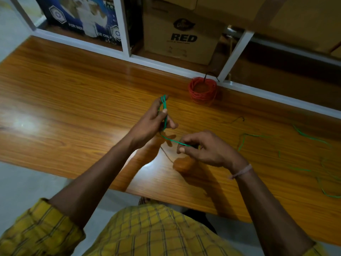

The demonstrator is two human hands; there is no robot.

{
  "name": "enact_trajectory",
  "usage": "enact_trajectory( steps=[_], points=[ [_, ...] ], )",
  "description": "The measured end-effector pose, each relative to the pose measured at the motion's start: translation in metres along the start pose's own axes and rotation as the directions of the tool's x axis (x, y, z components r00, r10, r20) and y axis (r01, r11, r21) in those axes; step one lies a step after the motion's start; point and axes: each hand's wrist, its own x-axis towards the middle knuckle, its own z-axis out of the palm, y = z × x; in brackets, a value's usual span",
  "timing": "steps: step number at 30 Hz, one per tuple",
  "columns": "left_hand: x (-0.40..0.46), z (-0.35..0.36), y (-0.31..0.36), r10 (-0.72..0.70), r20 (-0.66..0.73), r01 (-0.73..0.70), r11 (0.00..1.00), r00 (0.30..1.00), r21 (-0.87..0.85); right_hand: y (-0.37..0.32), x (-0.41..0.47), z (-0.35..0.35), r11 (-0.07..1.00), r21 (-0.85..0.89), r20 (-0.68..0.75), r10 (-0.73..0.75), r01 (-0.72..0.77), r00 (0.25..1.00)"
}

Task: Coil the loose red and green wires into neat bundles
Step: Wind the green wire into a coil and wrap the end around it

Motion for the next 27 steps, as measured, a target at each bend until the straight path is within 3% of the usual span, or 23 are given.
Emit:
enact_trajectory(
  steps=[4,6,12,19,23,27],
  points=[
    [-0.009,0.006,0.003,0.002,0.121,-0.039,0.953,0.993,0.299,0.001,0.002,-0.023,0.998,0.050,-0.016,-0.028,0.029,0.999],
    [-0.014,0.012,0.008,-0.038,0.184,-0.021,0.952,0.982,0.306,0.001,0.004,-0.035,0.994,0.104,-0.031,-0.038,0.041,0.999],
    [-0.021,0.020,0.015,-0.144,0.280,0.148,0.989,0.949,0.007,0.017,0.010,-0.065,0.938,0.330,-0.147,-0.054,0.100,0.988],
    [-0.017,0.027,0.018,-0.133,0.462,0.258,0.941,0.877,-0.220,0.042,0.037,-0.057,0.949,0.263,-0.376,-0.066,0.175,0.924],
    [-0.015,0.031,0.021,-0.085,0.526,0.335,0.853,0.846,-0.400,0.059,0.036,-0.044,0.954,0.270,-0.446,0.004,0.130,0.895],
    [-0.013,0.038,0.024,-0.010,0.496,0.313,0.787,0.868,-0.532,0.071,0.020,-0.023,0.965,0.261,-0.407,0.106,0.005,0.907]
  ],
)
